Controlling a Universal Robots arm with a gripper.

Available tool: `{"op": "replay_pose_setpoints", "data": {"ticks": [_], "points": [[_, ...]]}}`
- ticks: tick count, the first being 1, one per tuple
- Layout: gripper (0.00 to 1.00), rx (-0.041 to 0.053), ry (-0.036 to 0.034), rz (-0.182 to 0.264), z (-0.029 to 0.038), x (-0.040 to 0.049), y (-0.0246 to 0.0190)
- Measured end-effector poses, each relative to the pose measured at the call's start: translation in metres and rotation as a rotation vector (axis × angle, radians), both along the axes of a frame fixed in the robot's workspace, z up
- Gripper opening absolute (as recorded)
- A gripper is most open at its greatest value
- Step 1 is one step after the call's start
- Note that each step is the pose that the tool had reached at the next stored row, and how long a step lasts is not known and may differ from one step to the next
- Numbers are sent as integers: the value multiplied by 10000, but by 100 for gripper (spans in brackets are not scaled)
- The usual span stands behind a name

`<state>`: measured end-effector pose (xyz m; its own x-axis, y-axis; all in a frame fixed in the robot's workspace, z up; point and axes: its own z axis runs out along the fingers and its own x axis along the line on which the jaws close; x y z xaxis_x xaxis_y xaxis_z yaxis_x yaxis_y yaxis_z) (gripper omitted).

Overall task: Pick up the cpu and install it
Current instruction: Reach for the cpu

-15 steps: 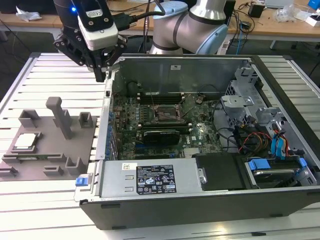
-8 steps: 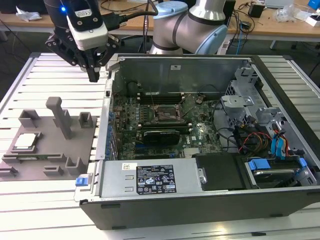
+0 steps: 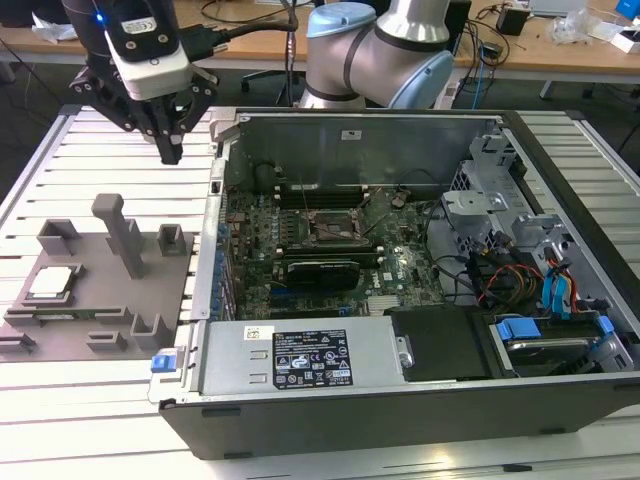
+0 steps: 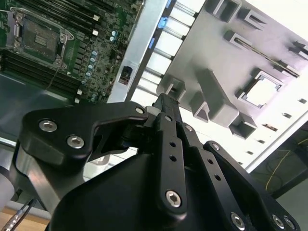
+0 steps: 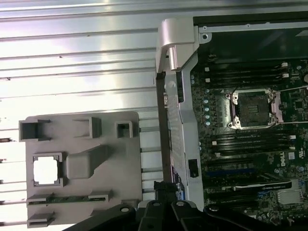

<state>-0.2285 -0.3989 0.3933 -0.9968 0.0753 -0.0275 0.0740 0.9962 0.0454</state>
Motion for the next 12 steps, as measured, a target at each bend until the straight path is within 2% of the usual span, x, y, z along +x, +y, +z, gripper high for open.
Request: {"op": "replay_pose_setpoints", "data": {"ticks": [12], "points": [[11, 0, -9, -1, 0, -269, 0]]}}
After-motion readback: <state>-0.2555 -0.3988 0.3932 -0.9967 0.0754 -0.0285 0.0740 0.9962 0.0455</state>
